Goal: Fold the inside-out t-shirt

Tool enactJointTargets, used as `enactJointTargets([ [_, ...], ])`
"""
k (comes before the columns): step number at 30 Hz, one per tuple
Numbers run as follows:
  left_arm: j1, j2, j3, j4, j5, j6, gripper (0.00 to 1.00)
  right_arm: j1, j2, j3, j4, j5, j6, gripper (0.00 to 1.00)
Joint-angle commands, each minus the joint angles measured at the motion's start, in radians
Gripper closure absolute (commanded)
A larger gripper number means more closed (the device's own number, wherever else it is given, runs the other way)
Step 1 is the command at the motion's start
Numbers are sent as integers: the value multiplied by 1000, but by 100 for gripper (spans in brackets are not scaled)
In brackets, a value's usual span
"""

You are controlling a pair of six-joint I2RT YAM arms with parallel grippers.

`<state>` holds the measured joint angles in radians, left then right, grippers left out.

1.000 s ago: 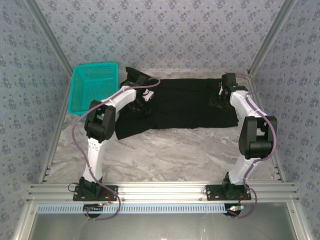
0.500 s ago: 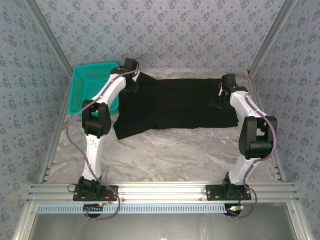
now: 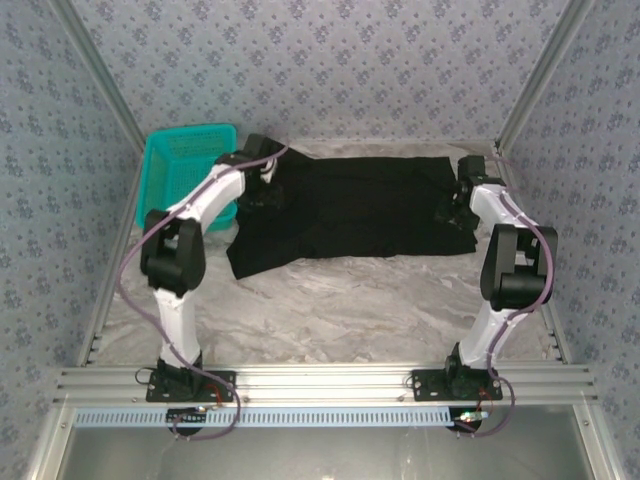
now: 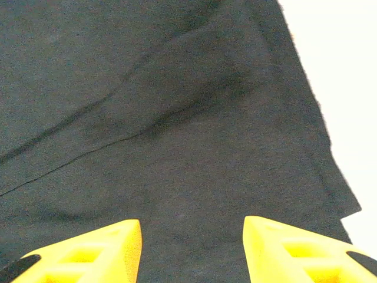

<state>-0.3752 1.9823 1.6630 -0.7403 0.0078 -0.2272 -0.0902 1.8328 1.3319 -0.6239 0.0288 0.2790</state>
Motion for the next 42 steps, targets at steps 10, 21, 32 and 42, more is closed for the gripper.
enactJointTargets([
  [10, -28, -179, -480, 261, 104, -131, 51, -5, 148, 64, -99, 118, -23, 48],
  [21, -31, -240, -677, 228, 87, -131, 51, -29, 211, 27, -287, 389, -47, 53],
  [32, -204, -497, -980, 151, 108, -289, 51, 30, 79, -162, -403, 609, 54, 52],
  [42, -107, -531, -709, 222, 140, -194, 46, 105, -197, -148, -248, 359, 31, 48],
])
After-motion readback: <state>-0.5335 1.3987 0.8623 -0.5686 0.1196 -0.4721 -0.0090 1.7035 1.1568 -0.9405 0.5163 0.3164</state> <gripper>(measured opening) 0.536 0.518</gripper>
